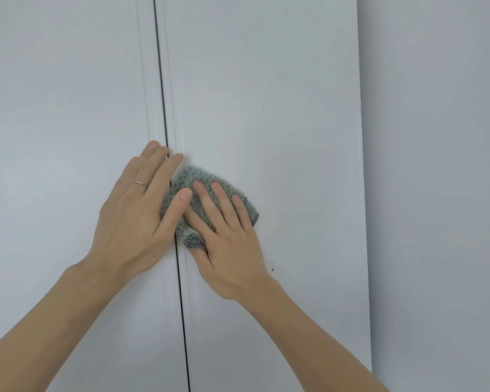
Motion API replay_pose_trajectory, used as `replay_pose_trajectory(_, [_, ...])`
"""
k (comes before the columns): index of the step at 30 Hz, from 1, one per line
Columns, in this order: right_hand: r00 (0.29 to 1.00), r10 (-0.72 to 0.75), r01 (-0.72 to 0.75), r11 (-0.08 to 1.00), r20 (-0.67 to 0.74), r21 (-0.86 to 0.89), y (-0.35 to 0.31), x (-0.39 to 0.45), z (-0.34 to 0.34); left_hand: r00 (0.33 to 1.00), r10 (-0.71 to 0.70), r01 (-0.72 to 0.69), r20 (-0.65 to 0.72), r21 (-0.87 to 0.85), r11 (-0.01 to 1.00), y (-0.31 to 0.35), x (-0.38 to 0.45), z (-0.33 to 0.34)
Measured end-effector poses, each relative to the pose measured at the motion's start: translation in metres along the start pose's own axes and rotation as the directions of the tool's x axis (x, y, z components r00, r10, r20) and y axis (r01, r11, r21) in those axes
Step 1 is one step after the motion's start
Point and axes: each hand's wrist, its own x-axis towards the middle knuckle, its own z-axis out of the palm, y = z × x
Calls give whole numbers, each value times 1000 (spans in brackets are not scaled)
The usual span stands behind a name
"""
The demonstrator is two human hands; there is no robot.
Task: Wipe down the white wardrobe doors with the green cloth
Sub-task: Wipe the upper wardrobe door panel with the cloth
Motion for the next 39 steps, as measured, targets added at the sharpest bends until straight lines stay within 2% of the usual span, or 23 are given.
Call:
replay_pose_trajectory(2, [1000, -22, 22, 1000, 6, -9, 29, -7, -6, 1000, -9, 9, 3, 18, 1000, 0, -1, 1])
replay_pose_trajectory(3, [1000, 14, -14, 1000, 2, 2, 50, -11, -8, 1000, -8, 7, 4, 28, 1000, 1, -1, 4])
replay_pose_trajectory(6, [958, 276, -269, 959, -82, 85, 115, -23, -17, 1000, 9, -9, 0, 68, 998, 1, -1, 7])
replay_pose_trajectory(7, [911, 395, -377, 914, -121, 149, 133, -26, -25, 1000, 20, -20, 3, 76, 997, 2, 0, 8])
replay_pose_trajectory(9, [769, 621, -562, 769, -151, 305, 158, -29, -42, 999, 32, -32, 3, 89, 996, 0, 0, 9])
replay_pose_trajectory(11, [610, 786, -701, 594, -101, 396, 172, -31, -54, 1000, 29, -29, -1, 91, 995, 1, -1, 10])
replay_pose_trajectory(13, [491, 867, -766, 475, -83, 434, 177, -30, -54, 1000, 17, -16, -8, 87, 996, 2, -1, 10])
replay_pose_trajectory(15, [449, 889, -796, 446, -94, 408, 171, -23, -48, 1000, 5, -5, -3, 85, 996, 3, -1, 9])
replay_pose_trajectory(17, [491, 863, -789, 499, -121, 359, 155, -14, -40, 1000, 3, -4, 5, 86, 996, 2, -1, 7])
replay_pose_trajectory(18, [535, 834, -765, 546, -134, 342, 142, -8, -36, 1000, 4, -5, 6, 88, 996, 1, -1, 4])
replay_pose_trajectory(20, [669, 726, -680, 684, -157, 264, 109, 4, -29, 1000, 8, -9, 9, 88, 996, 1, -1, 3])
replay_pose_trajectory(23, [877, 466, -452, 883, -117, 123, 45, 21, -13, 1000, 18, -20, 19, 96, 995, 0, -4, 1])
replay_pose_trajectory(26, [978, 195, -193, 980, -71, 39, -12, 18, 1, 1000, 5, -6, 17, 87, 996, 2, -11, 2])
replay_pose_trajectory(30, [1000, -24, 24, 999, 9, 21, -30, -19, 17, 1000, -25, 25, 4, 75, 997, 5, -17, 5])
replay_pose_trajectory(32, [999, -45, 45, 999, 25, 1, -8, -40, 17, 1000, -29, 29, 5, 74, 997, 8, -20, 9])
replay_pose_trajectory(34, [999, 42, -42, 999, 11, -12, 27, -58, 13, 999, -30, 29, 12, 74, 997, 11, -26, 12])
replay_pose_trajectory(36, [978, 206, -207, 978, -41, -3, 71, -71, 10, 1000, -23, 22, 16, 82, 996, 13, -31, 15])
replay_pose_trajectory(38, [907, 406, -401, 914, -117, 60, 110, -81, 5, 1000, -21, 19, 19, 87, 996, 13, -34, 17])
replay_pose_trajectory(39, [845, 513, -499, 858, -154, 119, 125, -83, 0, 999, -24, 22, 23, 87, 996, 13, -35, 17])
